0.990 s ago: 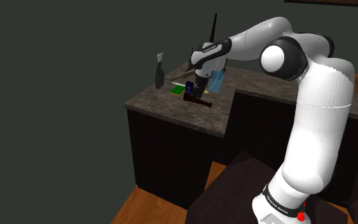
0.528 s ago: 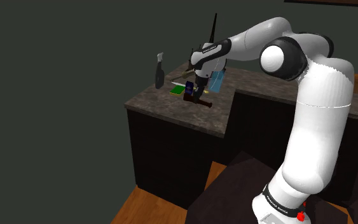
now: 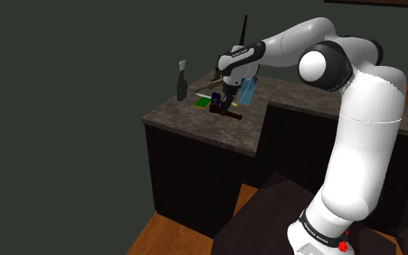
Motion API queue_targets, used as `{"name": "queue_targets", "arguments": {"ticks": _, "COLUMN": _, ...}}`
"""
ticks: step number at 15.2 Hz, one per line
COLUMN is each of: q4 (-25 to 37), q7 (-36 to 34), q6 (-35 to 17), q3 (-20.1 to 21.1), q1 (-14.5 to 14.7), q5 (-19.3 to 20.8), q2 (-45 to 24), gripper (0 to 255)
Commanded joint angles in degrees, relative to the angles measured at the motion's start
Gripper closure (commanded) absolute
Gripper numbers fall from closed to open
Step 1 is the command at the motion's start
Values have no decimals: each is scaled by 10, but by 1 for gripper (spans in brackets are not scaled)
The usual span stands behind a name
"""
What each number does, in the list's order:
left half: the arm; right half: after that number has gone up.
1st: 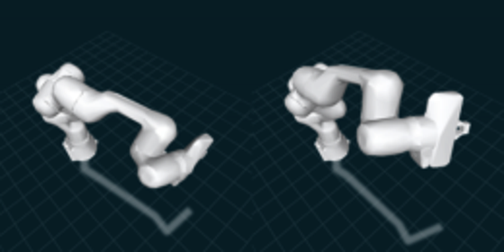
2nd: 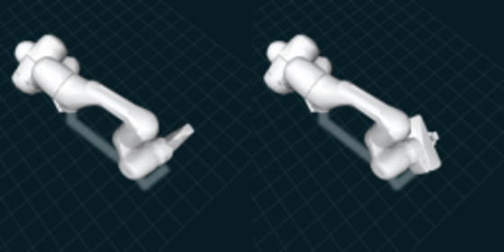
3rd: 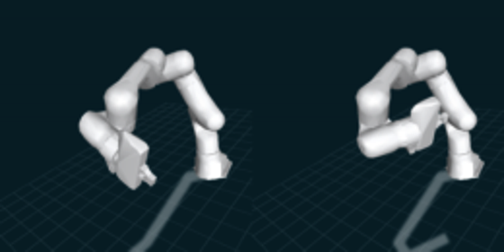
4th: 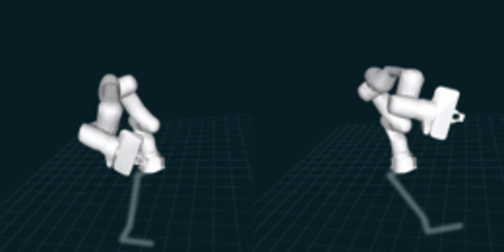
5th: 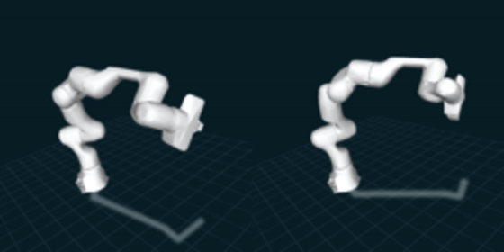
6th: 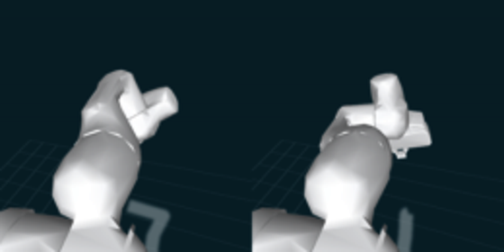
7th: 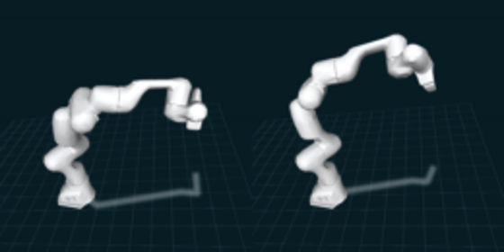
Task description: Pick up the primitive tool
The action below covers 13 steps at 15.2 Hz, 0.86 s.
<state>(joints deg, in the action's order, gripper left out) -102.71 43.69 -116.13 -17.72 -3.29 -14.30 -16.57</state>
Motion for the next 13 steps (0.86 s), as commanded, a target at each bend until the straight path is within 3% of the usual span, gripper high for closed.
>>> {"name": "queue_targets", "arguments": {"ticks": 1, "q4": 8, "q7": -3, "q6": 14, "q3": -1, "q1": 0, "q5": 3, "q2": 6, "gripper": 255}}
{"name": "queue_targets", "arguments": {"ticks": 13, "q4": 59, "q7": -18, "q6": 83, "q3": -5, "q1": 0, "q5": 16, "q2": 27, "gripper": 255}}
